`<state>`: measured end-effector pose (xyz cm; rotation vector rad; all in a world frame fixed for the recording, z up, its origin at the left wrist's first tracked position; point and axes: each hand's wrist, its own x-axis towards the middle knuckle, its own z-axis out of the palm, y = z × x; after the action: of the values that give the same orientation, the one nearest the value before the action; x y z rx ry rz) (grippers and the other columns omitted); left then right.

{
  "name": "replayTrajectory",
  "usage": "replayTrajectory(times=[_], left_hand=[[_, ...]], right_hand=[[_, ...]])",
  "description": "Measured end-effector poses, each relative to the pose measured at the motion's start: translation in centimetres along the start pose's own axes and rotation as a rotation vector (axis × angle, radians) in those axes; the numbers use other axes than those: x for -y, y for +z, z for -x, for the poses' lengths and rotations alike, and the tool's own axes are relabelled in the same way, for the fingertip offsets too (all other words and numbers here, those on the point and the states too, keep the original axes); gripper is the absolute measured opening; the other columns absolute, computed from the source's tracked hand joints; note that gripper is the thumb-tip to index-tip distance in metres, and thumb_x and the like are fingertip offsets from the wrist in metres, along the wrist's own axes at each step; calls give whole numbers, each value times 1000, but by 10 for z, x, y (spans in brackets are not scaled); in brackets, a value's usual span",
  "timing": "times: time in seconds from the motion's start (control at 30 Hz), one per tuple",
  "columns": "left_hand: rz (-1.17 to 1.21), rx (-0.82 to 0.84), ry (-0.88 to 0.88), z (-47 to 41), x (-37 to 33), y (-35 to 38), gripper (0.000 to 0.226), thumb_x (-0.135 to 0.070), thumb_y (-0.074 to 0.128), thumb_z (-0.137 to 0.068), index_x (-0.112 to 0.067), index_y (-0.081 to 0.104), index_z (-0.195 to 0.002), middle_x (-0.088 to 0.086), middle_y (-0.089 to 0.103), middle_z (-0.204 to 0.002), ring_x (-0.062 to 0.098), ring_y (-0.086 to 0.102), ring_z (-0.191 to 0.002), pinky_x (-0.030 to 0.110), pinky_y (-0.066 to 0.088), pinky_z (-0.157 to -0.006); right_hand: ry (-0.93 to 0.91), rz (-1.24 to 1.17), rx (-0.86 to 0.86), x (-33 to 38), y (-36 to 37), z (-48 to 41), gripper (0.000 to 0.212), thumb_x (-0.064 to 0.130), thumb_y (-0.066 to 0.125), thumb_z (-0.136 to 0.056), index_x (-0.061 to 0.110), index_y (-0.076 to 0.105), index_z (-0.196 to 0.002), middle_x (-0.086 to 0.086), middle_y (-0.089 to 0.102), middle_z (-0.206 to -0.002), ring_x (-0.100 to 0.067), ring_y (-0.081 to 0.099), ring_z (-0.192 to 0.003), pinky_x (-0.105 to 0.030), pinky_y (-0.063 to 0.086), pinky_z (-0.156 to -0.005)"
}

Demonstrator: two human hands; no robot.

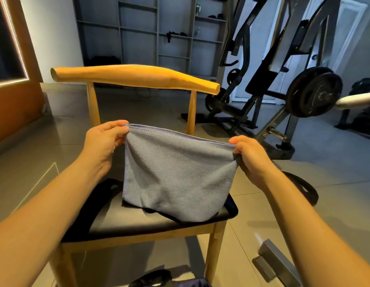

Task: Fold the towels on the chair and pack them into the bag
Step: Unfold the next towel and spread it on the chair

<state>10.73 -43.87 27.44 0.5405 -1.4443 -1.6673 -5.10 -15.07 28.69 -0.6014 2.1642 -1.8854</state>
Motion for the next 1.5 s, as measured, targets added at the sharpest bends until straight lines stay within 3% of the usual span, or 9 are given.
replayTrajectory(times=[0.17, 0.37, 0.6, 0.83, 0.97, 1.07, 1.2, 1.3, 1.5], left_hand=[[-37, -50, 0, -3, -6, -5, 11, -5, 69, -92, -14, 75, -96, 3, 73, -94, 11, 65, -85, 21, 54, -76], [-101, -70, 9, -8, -13, -12, 12, -2, 66, -92, -10, 74, -96, 5, 68, -88, 19, 59, -89, 20, 53, -75], [-354, 23, 74, -4, -25, -17, 20, -8, 64, -98, -15, 77, -112, 3, 73, -109, 23, 65, -112, 42, 53, -102], [-345, -50, 226, 21, -83, -19, 17, -17, 61, -102, -27, 74, -100, -2, 70, -103, 17, 62, -103, 35, 49, -91], [-186, -62, 293, 26, -136, -30, 22, -11, 57, -101, -25, 72, -93, -1, 66, -86, 14, 58, -81, 22, 44, -66], [30, 98, 265, 33, -170, -45, 24, -10, 53, -103, -21, 71, -93, -3, 67, -77, 12, 57, -72, 22, 47, -63], [-272, 39, 240, 34, -173, -55, 24, -5, 60, -97, -22, 73, -87, 2, 68, -75, 13, 57, -67, 26, 45, -64], [-319, -11, 164, 33, -171, -59, 24, -4, 58, -98, -21, 70, -85, 3, 62, -79, 11, 51, -65, 24, 39, -61], [-377, -47, 146, 38, -165, -71, 16, -10, 57, -101, -18, 71, -101, 6, 64, -90, 13, 53, -68, 24, 43, -60]], right_hand=[[-139, 151, 28, -2, -14, -5, 10, 0, 66, -91, 7, 74, -94, -13, 74, -93, -25, 68, -90, -39, 56, -84], [-209, 121, -21, 2, -20, -4, 6, 6, 78, -85, 6, 76, -90, -11, 77, -87, -27, 73, -85, -42, 60, -84], [-250, 34, -119, 7, -21, -3, 3, 9, 76, -89, 8, 74, -91, -12, 77, -87, -27, 75, -86, -44, 63, -83], [-472, 30, -225, 62, -13, 27, 4, 13, 70, -95, 16, 74, -95, -1, 75, -88, -17, 74, -86, -29, 63, -71], [-365, -36, 207, 124, -17, 56, 10, 12, 62, -98, 7, 70, -103, -11, 74, -91, -26, 73, -84, -24, 59, -68], [-353, -61, 501, 157, -25, 66, 8, 8, 59, -95, 2, 64, -97, -2, 69, -75, -15, 66, -70, -23, 57, -64], [-374, 95, 41, 163, -5, 45, 4, 6, 67, -96, 8, 71, -96, -7, 72, -86, -28, 72, -86, -28, 58, -64], [-297, -38, 275, 162, 2, 48, 10, 7, 60, -100, 6, 69, -99, -5, 69, -80, -18, 65, -67, -26, 53, -56], [-312, 57, 128, 155, 8, 56, 13, 10, 59, -100, 6, 71, -99, -11, 67, -88, -16, 55, -67, -23, 42, -55]])
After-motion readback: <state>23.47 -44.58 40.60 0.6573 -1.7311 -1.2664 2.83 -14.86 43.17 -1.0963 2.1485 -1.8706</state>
